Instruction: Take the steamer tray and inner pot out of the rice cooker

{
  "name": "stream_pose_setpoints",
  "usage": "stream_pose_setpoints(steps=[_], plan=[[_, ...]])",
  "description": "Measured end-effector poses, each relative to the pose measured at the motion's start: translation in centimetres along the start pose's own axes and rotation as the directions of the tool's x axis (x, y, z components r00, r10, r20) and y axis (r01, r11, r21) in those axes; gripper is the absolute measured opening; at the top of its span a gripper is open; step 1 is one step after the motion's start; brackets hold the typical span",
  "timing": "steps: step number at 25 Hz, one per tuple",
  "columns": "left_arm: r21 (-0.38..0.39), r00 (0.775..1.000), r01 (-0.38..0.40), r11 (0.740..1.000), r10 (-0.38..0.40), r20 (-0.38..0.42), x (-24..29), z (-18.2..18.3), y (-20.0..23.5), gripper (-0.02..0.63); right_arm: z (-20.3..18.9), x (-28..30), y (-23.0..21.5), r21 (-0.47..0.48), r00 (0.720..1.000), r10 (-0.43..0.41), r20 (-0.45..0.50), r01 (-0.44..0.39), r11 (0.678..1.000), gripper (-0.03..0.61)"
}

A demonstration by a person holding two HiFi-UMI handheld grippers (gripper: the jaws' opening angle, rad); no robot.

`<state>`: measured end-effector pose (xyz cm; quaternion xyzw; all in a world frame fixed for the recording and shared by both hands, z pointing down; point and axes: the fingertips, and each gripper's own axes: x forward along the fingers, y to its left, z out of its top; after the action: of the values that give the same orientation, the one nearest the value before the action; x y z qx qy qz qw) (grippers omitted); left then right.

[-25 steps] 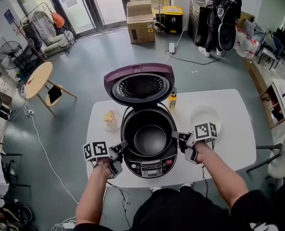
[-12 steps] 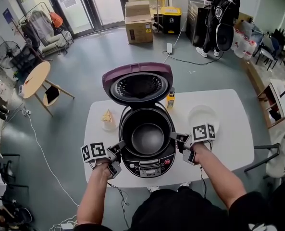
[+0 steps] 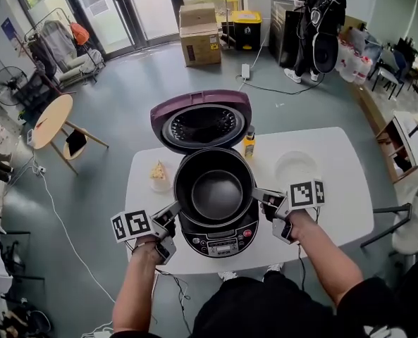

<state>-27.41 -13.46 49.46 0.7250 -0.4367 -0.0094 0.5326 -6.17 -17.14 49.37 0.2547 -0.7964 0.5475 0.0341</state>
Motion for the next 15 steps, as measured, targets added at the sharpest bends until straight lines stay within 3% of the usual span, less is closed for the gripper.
stream_pose_setpoints(steps=[9,15], plan=[[0.169,0.994,0.092,0.981,-0.099,0.037,-3.6,1.9,-6.9,0.025,1.6,-4.5,6.8,-0.124,0.989,0.044,0.142,-0.027,0.992,0.021],[0.252,0.990,0.125,0.960,-0.138,0.035,-2.7,1.3,-11.5,0.026,2.5,-8.8,7.2,-0.140,0.975,0.052,0.218,-0.022,0.990,0.022]])
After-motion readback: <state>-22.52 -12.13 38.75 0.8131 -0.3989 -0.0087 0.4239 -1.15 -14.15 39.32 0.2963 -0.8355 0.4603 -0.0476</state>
